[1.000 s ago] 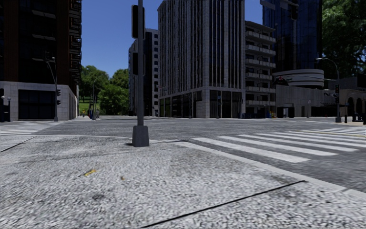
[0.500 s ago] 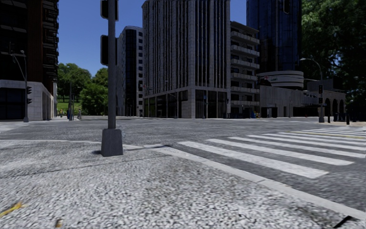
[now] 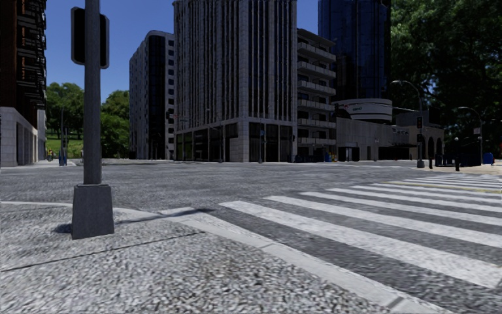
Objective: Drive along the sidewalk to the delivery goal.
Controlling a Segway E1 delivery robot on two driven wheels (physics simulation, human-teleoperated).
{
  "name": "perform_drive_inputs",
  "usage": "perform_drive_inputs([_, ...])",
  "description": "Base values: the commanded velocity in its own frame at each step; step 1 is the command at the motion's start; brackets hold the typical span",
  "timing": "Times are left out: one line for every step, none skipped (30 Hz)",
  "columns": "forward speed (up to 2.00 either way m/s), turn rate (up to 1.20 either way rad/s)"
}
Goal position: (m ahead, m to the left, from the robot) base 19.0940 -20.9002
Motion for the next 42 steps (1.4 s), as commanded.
perform_drive_inputs([1.76,-0.40])
perform_drive_inputs([1.76,-0.41])
perform_drive_inputs([1.76,-0.42])
perform_drive_inputs([1.76,-0.43])
perform_drive_inputs([1.76,-0.44])
perform_drive_inputs([1.76,-0.47])
perform_drive_inputs([1.76,-0.53])
perform_drive_inputs([1.76,-0.55])
perform_drive_inputs([1.76,-0.55])
perform_drive_inputs([1.76,-0.55])
perform_drive_inputs([1.76,-0.55])
perform_drive_inputs([1.76,-0.55])
perform_drive_inputs([1.76,-0.55])
perform_drive_inputs([1.76,-0.55])
perform_drive_inputs([1.76,-0.55])
perform_drive_inputs([1.76,-0.55])
perform_drive_inputs([1.76,-0.55])
perform_drive_inputs([1.76,-0.55])
perform_drive_inputs([1.76,-0.55])
perform_drive_inputs([1.76,-0.55])
perform_drive_inputs([1.76,-0.55])
perform_drive_inputs([1.76,-0.55])
perform_drive_inputs([1.76,-0.55])
perform_drive_inputs([1.76,-0.55])
perform_drive_inputs([1.76,-0.55])
perform_drive_inputs([1.76,-0.55])
perform_drive_inputs([1.76,-0.55])
perform_drive_inputs([1.76,-0.55])
perform_drive_inputs([1.77,-0.55])
perform_drive_inputs([1.78,-0.47])
perform_drive_inputs([1.78,-0.47])
perform_drive_inputs([1.78,-0.47])
perform_drive_inputs([1.78,-0.47])
perform_drive_inputs([1.78,-0.47])
perform_drive_inputs([1.78,-0.47])
perform_drive_inputs([1.78,-0.47])
perform_drive_inputs([1.78,-0.47])
perform_drive_inputs([1.78,-0.47])
perform_drive_inputs([1.78,-0.47])
perform_drive_inputs([1.78,-0.47])
perform_drive_inputs([1.78,-0.47])
perform_drive_inputs([1.78,-0.47])
